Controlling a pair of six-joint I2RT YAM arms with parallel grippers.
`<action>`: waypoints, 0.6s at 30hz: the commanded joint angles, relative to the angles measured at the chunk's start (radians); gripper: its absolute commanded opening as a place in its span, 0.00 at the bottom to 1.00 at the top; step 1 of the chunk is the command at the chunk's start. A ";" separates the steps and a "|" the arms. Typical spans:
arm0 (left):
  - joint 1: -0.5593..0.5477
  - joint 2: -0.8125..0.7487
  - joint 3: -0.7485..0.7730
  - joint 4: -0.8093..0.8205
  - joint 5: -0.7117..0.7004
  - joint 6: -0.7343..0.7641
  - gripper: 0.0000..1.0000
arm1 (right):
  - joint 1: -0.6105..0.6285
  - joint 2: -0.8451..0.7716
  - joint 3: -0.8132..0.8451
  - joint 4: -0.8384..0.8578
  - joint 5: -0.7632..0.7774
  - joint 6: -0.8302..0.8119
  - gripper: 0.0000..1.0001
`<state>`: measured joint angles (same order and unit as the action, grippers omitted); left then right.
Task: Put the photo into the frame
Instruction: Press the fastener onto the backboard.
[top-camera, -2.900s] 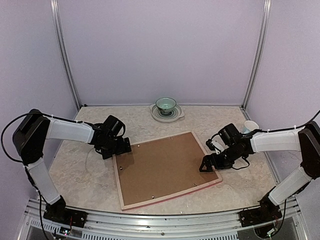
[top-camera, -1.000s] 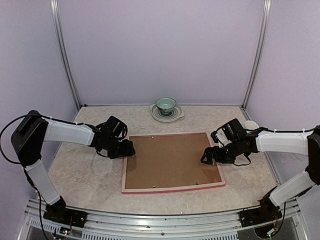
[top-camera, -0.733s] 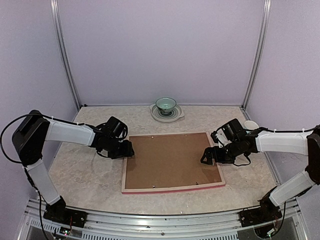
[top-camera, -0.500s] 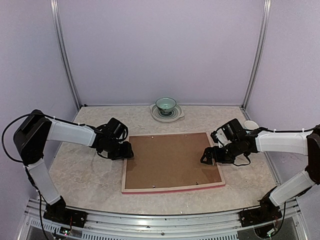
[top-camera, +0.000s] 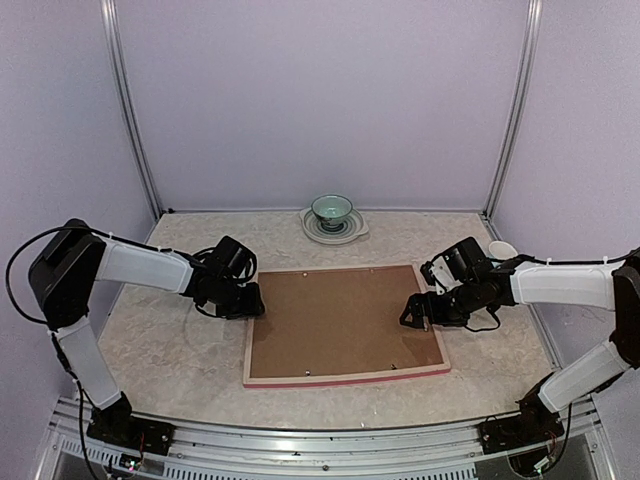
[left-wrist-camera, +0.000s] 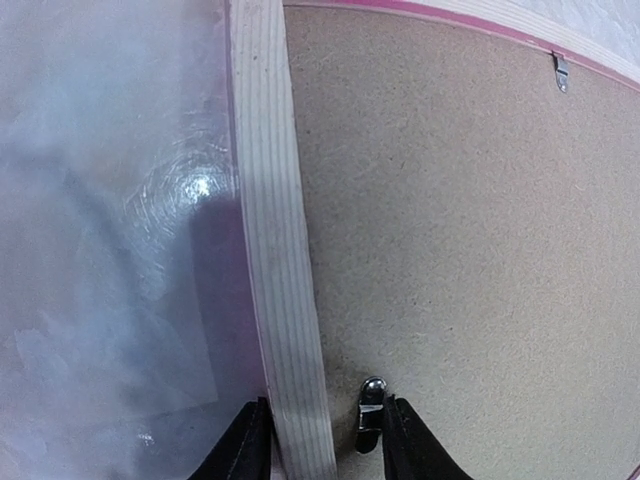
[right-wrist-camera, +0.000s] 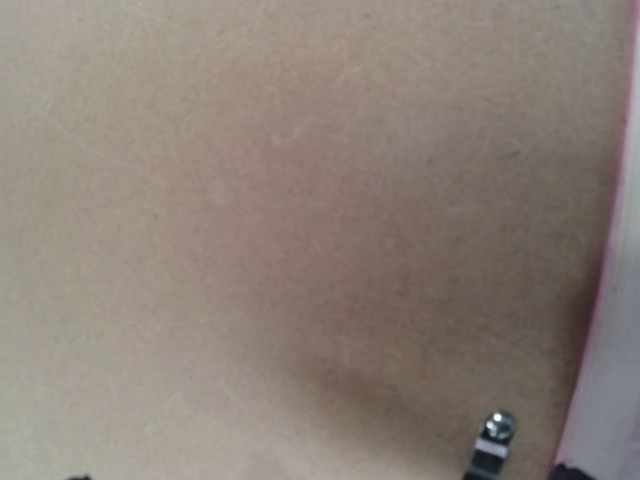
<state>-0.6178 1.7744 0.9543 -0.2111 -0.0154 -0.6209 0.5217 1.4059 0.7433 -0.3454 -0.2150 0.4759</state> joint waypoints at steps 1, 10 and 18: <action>0.004 0.025 -0.011 -0.001 -0.008 0.017 0.37 | -0.005 0.013 -0.006 0.013 -0.008 -0.004 0.99; 0.004 0.033 -0.025 0.009 0.009 0.013 0.30 | -0.005 0.012 0.001 0.007 -0.008 -0.007 0.99; 0.007 0.039 -0.035 0.023 0.044 0.004 0.28 | -0.005 -0.003 -0.001 -0.002 -0.004 -0.007 0.99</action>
<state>-0.6109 1.7763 0.9485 -0.1890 -0.0105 -0.6231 0.5217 1.4101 0.7433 -0.3458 -0.2207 0.4732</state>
